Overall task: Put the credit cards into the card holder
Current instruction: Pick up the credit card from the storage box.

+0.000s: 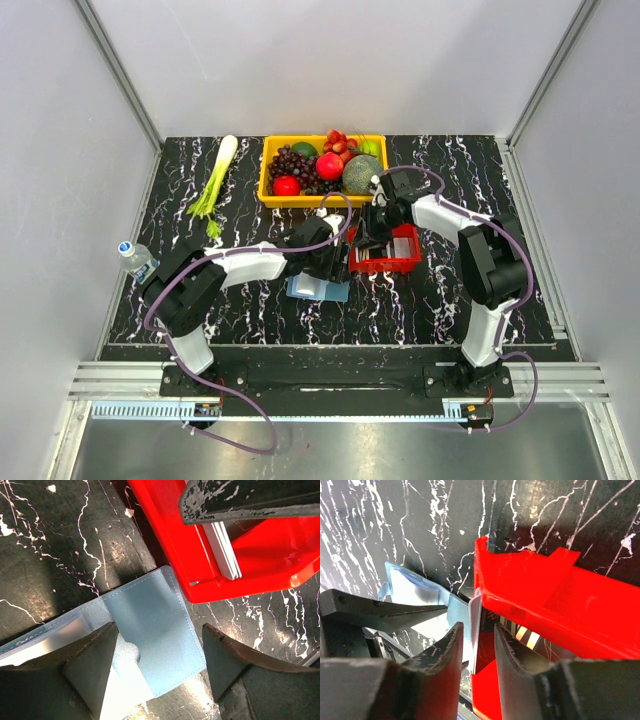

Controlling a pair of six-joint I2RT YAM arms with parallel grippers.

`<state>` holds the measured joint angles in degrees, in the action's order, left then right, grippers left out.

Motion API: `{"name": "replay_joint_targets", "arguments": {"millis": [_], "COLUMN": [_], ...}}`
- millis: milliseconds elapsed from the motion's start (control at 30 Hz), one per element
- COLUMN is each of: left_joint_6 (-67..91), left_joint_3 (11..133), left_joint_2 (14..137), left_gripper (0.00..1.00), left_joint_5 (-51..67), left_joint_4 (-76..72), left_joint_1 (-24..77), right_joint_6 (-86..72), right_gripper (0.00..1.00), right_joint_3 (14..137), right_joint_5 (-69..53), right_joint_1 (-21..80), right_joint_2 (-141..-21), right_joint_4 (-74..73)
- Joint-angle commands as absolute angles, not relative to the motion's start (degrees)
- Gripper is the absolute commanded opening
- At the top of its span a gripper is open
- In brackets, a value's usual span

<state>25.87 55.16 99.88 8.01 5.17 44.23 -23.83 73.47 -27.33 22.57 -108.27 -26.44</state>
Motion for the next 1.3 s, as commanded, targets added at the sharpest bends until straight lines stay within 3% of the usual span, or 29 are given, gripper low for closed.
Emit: {"name": "replay_joint_targets", "arguments": {"millis": [0,133,633,733,800,933,1267], "left_joint_6": [25.1,25.1,25.1,25.1,25.1,25.1,25.0], "left_joint_3": [56.6,56.5,56.8,56.8,56.9,57.1,57.3], "left_joint_2": [100.2,100.3,100.5,100.5,100.5,100.6,100.8], "left_gripper": [0.73,0.73,0.73,0.73,0.73,0.73,0.73], "left_joint_5": [8.9,8.8,9.1,9.1,9.1,9.2,9.3], "left_joint_4": [5.0,5.0,5.0,4.9,4.9,5.1,5.0], "left_joint_1": [44.0,43.9,44.0,44.0,44.0,44.0,43.9], "right_joint_6": [-23.9,-23.6,-23.3,-22.9,-22.4,-21.5,-21.3], "right_gripper": [0.32,0.22,0.15,0.11,0.0,0.09,0.12], "right_joint_3": [75.8,75.7,75.8,75.6,75.6,76.0,76.6], "right_joint_5": [-25.8,-26.2,-26.1,-24.3,-22.9,-22.9,-26.7], "right_joint_1": [23.4,23.4,23.4,23.4,23.4,23.4,23.4], "right_joint_2": [-108.5,-107.4,-104.5,-103.8,-103.4,-103.4,-103.1], "right_joint_4": [-26.8,-26.9,-28.5,-29.1,-29.5,-30.3,-30.3]}}
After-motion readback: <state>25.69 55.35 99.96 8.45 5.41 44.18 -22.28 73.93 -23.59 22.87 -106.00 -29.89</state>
